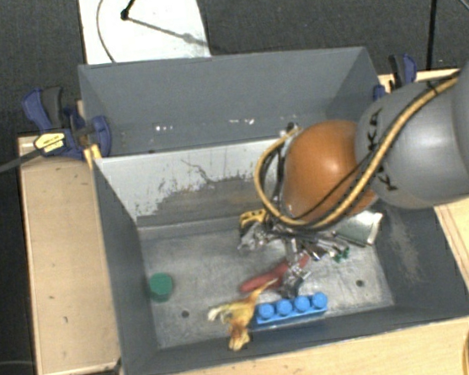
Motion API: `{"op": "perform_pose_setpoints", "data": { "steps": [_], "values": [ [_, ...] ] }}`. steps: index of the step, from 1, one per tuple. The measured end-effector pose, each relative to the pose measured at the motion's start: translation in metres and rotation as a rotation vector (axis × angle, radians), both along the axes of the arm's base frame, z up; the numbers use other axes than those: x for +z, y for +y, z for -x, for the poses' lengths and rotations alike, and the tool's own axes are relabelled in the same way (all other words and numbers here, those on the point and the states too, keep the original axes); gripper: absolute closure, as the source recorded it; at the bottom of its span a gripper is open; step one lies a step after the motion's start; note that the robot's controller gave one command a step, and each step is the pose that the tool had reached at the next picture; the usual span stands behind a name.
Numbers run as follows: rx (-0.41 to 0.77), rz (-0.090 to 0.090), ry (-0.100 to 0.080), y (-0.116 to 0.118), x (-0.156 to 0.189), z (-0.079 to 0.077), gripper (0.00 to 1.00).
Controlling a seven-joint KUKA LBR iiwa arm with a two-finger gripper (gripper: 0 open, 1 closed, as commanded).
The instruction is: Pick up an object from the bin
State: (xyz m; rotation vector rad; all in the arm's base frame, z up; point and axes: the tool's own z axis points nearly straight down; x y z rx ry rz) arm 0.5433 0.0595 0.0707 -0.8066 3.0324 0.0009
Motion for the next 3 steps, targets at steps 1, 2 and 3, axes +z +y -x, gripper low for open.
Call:
{"op": "perform_pose_setpoints", "data": {
  "steps": [1, 2, 3],
  "values": [
    [-0.157, -0.002, -0.001, -0.0028, 0.0034, -0.0151, 1.00],
    [-0.157, -0.002, -0.001, -0.0028, 0.0034, -0.0151, 1.00],
    [-0.158, -0.002, 0.000, -0.0028, 0.0059, -0.0144, 1.00]
  ]
}}
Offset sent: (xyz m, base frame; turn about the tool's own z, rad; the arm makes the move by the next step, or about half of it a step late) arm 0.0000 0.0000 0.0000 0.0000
